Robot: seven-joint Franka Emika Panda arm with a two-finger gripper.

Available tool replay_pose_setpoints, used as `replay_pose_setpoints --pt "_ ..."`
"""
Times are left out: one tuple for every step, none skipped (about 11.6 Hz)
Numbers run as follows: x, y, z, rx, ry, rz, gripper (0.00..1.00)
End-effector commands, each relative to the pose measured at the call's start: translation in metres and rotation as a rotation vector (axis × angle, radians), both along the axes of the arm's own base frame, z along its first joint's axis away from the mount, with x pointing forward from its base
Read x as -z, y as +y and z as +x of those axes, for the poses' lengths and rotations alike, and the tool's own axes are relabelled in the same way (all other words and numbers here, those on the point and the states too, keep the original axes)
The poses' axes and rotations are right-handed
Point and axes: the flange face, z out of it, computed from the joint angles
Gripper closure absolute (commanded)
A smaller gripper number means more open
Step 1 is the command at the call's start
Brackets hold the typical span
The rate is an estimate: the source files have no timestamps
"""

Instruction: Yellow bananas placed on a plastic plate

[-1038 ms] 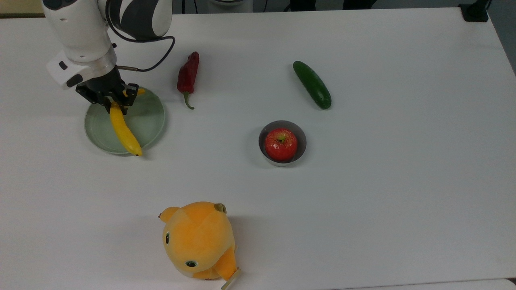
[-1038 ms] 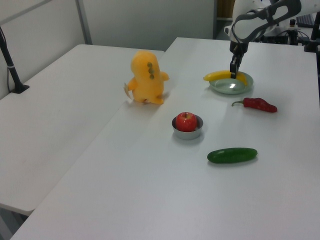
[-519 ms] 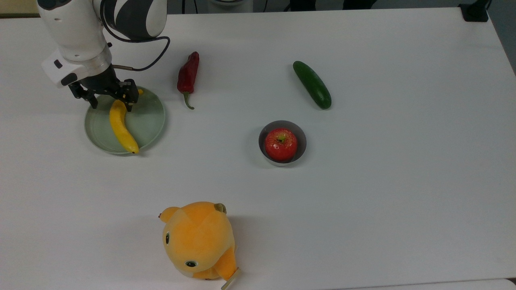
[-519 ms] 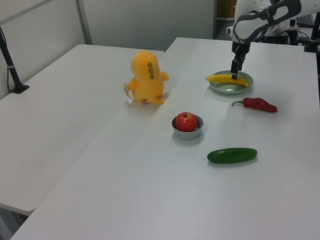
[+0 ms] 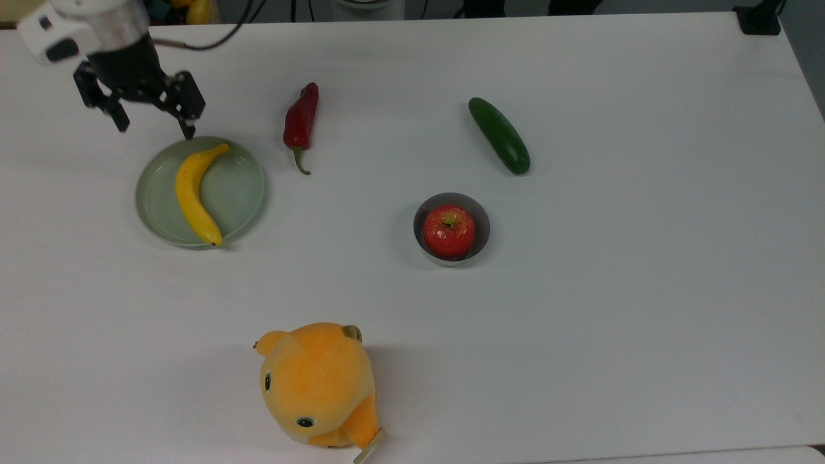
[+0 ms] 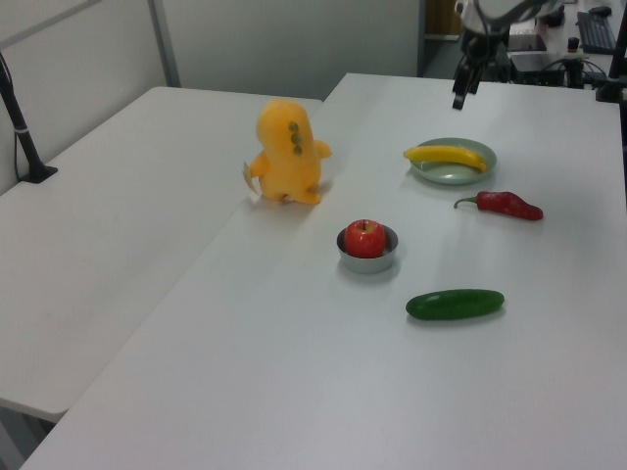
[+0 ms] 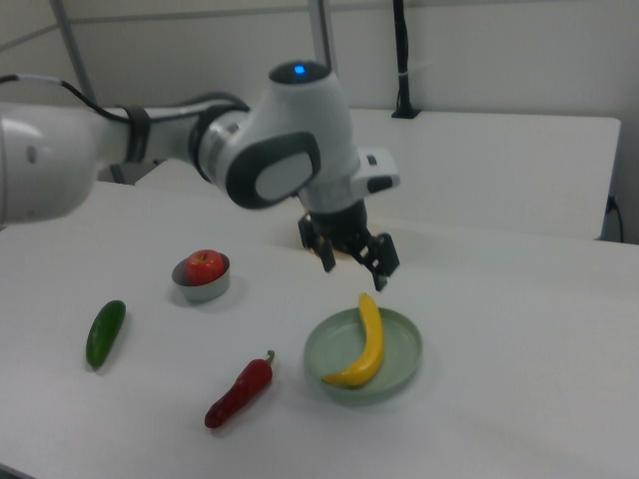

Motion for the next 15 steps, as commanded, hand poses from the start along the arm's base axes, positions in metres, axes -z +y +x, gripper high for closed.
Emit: replay_pose_setpoints --pt "-0.084 0.013 -0.03 0.104 -0.009 0.104 0.0" --pt "-0.11 0.022 -0.039 0.134 -0.007 0.133 0.0" --pt "-0.132 0.04 -0.045 0.156 0.003 0.16 0.0" --pt "-0.153 0.06 -0.051 0.163 0.009 0.179 0.0" --pt "-0.166 0.086 -0.056 0.148 0.023 0.195 0.0" --pt "-0.18 0.118 -0.06 0.126 0.025 0.202 0.0" --pt "-0.186 0.146 -0.062 0.118 0.037 0.201 0.0" --pt "-0.185 0.176 -0.062 0.116 0.058 0.204 0.0" --pt "-0.184 0.203 -0.061 0.118 0.072 0.204 0.0" --pt "-0.184 0.229 -0.062 0.101 0.079 0.189 0.0" --pt "-0.184 0.251 -0.063 0.073 0.081 0.176 0.0" --pt "-0.178 0.276 -0.064 0.027 0.087 0.148 0.0" --pt "-0.165 0.295 -0.066 -0.014 0.104 0.077 0.0" --pt "-0.157 0.298 -0.068 -0.032 0.118 0.04 0.0" --pt "-0.154 0.297 -0.066 -0.04 0.122 0.035 0.0"
